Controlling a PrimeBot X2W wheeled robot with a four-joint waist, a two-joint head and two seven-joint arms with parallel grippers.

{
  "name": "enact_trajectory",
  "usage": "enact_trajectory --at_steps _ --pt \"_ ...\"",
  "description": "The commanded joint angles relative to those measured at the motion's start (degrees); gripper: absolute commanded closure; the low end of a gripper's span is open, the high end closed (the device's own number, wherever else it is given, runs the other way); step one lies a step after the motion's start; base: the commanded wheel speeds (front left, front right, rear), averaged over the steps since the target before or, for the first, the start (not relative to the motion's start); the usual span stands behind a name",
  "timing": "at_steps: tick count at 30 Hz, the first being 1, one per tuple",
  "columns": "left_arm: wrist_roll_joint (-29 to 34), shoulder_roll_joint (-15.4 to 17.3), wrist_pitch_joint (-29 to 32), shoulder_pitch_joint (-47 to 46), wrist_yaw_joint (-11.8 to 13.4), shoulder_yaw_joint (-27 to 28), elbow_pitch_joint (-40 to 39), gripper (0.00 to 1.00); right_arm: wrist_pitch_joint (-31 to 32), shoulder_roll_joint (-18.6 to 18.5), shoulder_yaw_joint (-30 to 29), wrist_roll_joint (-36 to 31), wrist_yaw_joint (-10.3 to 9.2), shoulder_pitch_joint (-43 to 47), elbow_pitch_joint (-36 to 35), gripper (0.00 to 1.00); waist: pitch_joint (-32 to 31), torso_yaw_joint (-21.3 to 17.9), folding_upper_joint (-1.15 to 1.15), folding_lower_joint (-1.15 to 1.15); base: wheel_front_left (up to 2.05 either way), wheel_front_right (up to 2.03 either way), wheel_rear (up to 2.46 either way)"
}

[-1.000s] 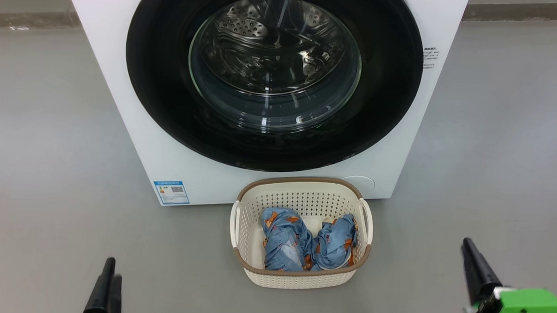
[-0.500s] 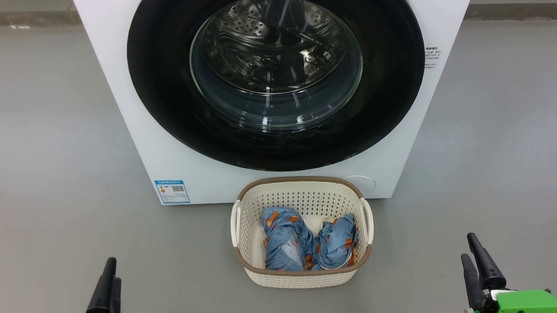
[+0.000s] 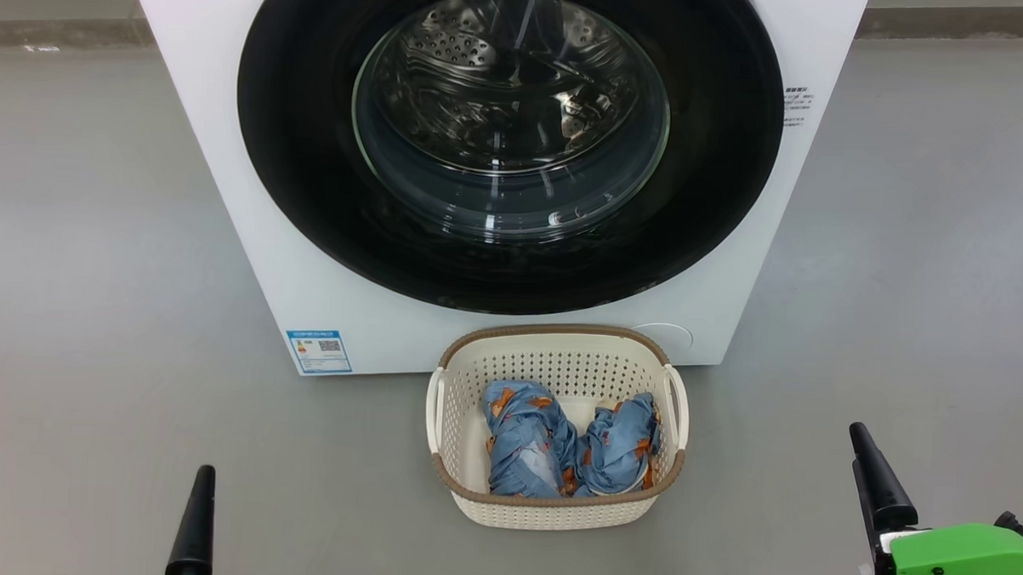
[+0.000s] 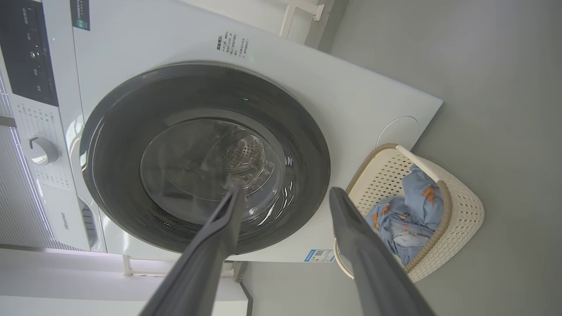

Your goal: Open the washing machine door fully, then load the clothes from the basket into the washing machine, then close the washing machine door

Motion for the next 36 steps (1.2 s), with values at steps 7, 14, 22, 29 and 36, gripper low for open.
enact_trajectory --at_steps 7,14,22,29,36 --pt "7.35 1.33 -1.64 -1.56 -0.02 -0.30 -2.07 0.00 -1.90 -1.79 1.61 -7.59 0.15 -2.51 -2.18 0.00 -0.05 0.15 0.00 0.00 0.00 0.00 0.00" --pt "12.27 1.58 -2.62 -1.63 -0.02 -0.51 -2.14 0.00 -2.88 -2.24 2.50 -12.59 0.16 -2.59 -2.32 0.00 -0.04 0.22 0.00 0.00 0.00 0.00 0.00" --pt "17.86 1.55 -3.91 -1.72 -0.02 -0.53 -2.45 0.00 -4.19 -2.49 3.21 -17.54 0.18 -2.72 -2.50 0.00 0.01 0.32 0.00 -0.01 0.00 0.00 0.00" --pt "22.28 1.60 -5.05 -1.63 -0.03 -0.67 -2.93 0.00 -5.33 -2.83 4.11 -21.55 0.19 -2.80 -2.68 0.00 -0.02 0.39 0.00 -0.01 0.00 0.00 0.00" --pt "26.71 1.92 -6.19 -1.73 -0.03 -0.92 -3.24 0.00 -6.48 -3.25 4.92 -25.60 0.21 -2.89 -2.90 0.00 -0.01 0.55 0.00 -0.01 0.00 0.00 0.00"
